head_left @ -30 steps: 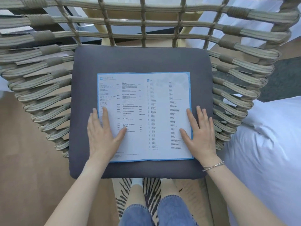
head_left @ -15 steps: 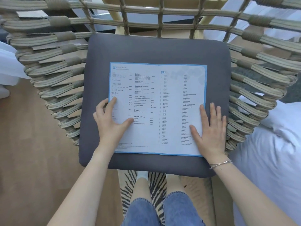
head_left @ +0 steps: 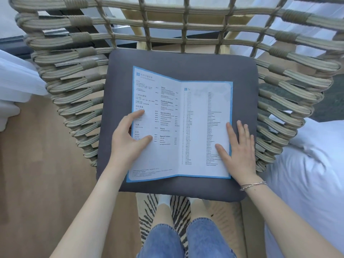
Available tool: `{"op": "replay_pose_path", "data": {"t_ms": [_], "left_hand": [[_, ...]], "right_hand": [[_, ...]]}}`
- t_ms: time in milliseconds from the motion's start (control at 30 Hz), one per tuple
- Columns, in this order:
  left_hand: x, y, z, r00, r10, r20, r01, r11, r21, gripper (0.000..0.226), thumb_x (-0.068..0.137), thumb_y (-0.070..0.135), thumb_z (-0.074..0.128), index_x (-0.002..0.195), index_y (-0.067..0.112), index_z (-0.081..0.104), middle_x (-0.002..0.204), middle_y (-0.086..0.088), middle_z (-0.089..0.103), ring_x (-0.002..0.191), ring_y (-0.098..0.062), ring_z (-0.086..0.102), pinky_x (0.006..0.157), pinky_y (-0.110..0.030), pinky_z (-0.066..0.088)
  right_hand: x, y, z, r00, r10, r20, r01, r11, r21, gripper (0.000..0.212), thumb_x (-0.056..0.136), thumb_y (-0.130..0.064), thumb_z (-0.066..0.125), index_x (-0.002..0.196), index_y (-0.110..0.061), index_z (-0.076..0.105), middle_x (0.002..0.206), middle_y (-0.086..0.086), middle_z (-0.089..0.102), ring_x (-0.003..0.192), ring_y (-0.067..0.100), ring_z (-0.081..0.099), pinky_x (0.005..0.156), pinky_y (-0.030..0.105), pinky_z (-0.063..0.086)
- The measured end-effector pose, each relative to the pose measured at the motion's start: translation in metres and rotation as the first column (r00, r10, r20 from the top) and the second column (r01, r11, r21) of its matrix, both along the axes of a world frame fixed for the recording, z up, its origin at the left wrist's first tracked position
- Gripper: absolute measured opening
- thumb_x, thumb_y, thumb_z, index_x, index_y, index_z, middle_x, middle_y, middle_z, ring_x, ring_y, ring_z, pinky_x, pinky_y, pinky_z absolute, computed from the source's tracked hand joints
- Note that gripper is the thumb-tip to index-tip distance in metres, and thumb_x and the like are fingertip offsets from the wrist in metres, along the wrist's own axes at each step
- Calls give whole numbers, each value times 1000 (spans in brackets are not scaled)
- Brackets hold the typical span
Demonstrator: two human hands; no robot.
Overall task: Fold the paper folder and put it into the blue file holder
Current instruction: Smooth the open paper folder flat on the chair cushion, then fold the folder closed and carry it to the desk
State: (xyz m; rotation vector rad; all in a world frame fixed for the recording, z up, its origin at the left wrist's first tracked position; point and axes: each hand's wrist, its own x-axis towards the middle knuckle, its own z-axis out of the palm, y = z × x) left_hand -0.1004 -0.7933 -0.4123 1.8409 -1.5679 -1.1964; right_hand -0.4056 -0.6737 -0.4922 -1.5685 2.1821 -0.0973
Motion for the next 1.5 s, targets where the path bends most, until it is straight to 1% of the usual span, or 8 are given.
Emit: {"op": "replay_pose_path", "data": {"t_ms": [267, 467, 667, 867, 1000, 1133, 1267, 1500], "left_hand": [[-75, 23, 33, 976, -212, 46, 216, 961, -173, 68, 72, -11, 69, 134, 14, 55, 113, 7, 54, 105, 21, 44, 89, 2, 31], [-130, 32, 23, 955, -294, 31, 296, 944, -145, 71, 75, -12, 61, 139, 17, 51, 113, 5, 49, 100, 6, 45, 87, 3, 30], [-156, 36, 8, 951, -309, 26, 310, 945, -107, 73, 77, -10, 60, 142, 21, 48, 111, 6, 44, 96, 9, 44, 84, 4, 30], [-177, 48, 11, 921, -385, 64, 390, 913, -119, 74, 88, 33, 64, 150, 46, 24, 127, -3, 40, 114, -20, 44, 96, -27, 38], [-181, 53, 7, 914, -403, 37, 405, 910, -85, 56, 99, 39, 41, 153, 35, 24, 143, -8, 38, 132, -22, 36, 110, -36, 32], [-165, 51, -14, 833, -475, 284, 515, 853, -81, 53, 103, 26, 38, 153, 14, 28, 159, -13, 30, 147, -30, 25, 118, -48, 25], [-146, 51, -43, 717, -510, 476, 602, 797, -52, 56, 102, 32, 28, 154, 13, 27, 162, -8, 23, 150, -30, 19, 121, -49, 13], [-132, 49, -98, 647, -491, 583, 662, 742, -109, 57, 102, 33, 31, 154, 11, 26, 162, -10, 23, 150, -29, 20, 120, -50, 13]], "right_hand": [[1, -1, 7, 999, -4, 33, 4, 1000, 19, 72, 99, -51, 49, 160, -23, 23, 169, 11, 13, 156, 31, 6, 125, 51, 7], [-1, 1, 1, 999, -3, 41, 3, 1000, -20, 73, 97, -50, 54, 159, -24, 25, 169, 10, 15, 156, 31, 8, 124, 53, 10], [-1, -2, 11, 989, -49, 138, 56, 997, -46, 64, 100, -40, 54, 157, -22, 31, 167, 11, 22, 155, 32, 14, 124, 54, 12], [-12, -8, 39, 893, -154, 423, 230, 964, -135, 60, 102, -39, 33, 157, -15, 32, 164, 8, 30, 153, 22, 23, 122, 49, 24], [-16, -13, 53, 872, -111, 476, 225, 956, -189, 62, 102, -41, 31, 157, -13, 30, 165, 7, 29, 154, 15, 20, 125, 38, 21], [-8, -15, 54, 951, -28, 307, 111, 960, -255, 60, 101, -36, 36, 157, -13, 31, 165, 8, 30, 154, 24, 22, 124, 48, 20], [12, -17, 36, 990, 98, 97, -72, 969, -237, 59, 100, -34, 38, 156, -15, 34, 164, 7, 32, 153, 30, 23, 124, 49, 17], [17, -19, -17, 989, 131, -72, -142, 973, -182, 57, 101, -34, 38, 155, -14, 37, 162, 7, 37, 151, 35, 29, 121, 56, 21]]}}
